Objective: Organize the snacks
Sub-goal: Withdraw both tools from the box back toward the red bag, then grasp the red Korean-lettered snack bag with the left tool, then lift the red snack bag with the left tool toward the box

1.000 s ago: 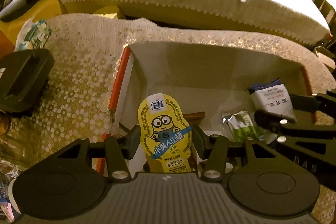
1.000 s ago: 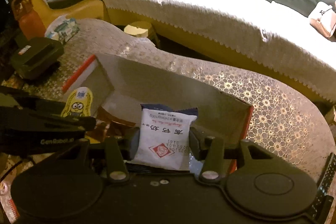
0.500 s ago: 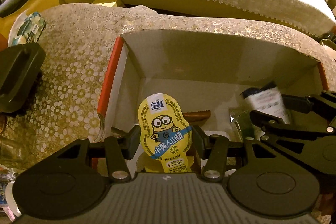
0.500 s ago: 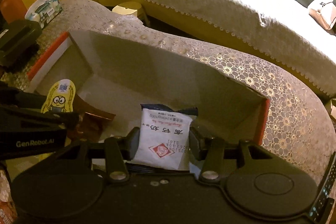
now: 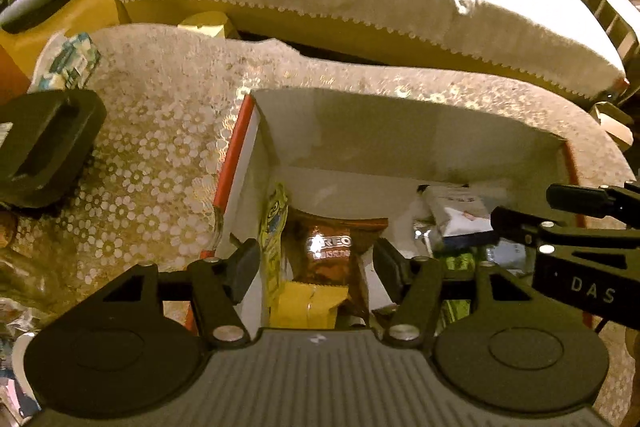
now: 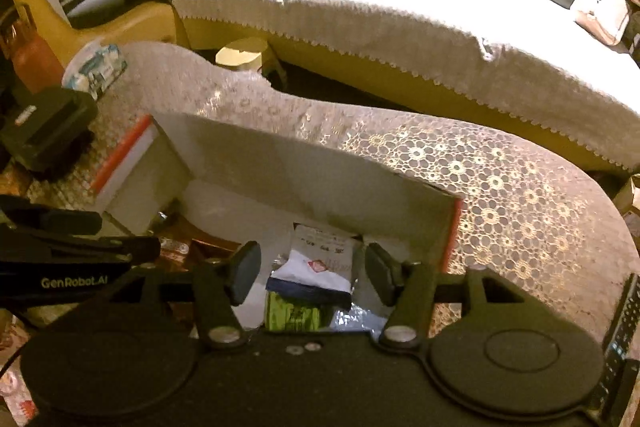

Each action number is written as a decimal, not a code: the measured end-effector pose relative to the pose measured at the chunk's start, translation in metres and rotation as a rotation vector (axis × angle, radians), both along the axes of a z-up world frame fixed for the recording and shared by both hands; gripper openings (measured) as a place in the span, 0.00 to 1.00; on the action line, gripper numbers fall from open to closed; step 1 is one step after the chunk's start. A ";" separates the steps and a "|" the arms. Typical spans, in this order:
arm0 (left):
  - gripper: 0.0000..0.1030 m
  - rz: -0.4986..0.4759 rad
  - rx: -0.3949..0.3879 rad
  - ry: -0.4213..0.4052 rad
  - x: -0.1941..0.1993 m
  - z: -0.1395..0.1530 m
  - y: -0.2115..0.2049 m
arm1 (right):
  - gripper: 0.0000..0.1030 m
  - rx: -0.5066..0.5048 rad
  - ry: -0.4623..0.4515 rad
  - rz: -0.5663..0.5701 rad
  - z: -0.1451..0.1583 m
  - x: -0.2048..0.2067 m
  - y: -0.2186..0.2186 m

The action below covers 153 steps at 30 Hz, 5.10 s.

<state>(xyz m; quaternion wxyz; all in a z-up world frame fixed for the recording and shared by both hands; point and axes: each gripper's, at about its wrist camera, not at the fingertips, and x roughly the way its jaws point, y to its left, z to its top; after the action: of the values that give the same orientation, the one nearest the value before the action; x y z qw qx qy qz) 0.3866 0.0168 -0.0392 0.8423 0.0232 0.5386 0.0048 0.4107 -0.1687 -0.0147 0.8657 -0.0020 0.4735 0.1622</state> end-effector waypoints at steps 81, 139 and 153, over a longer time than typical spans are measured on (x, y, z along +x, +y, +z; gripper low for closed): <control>0.83 -0.173 0.119 0.095 -0.190 -0.068 0.062 | 0.98 0.093 0.064 0.268 -0.053 -0.215 0.016; 0.72 0.082 -0.261 -0.089 -0.209 -0.030 0.132 | 0.35 -0.097 -0.004 0.604 -0.089 -0.198 0.148; 0.72 0.075 -0.253 -0.104 -0.214 -0.018 0.123 | 0.24 -0.079 -0.025 0.523 -0.077 -0.205 0.118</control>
<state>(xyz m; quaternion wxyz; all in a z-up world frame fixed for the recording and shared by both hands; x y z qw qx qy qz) 0.1725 0.1398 -0.0568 0.8644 -0.1035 0.4911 -0.0304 0.2058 -0.0507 -0.0915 0.7994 -0.1603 0.4520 0.3619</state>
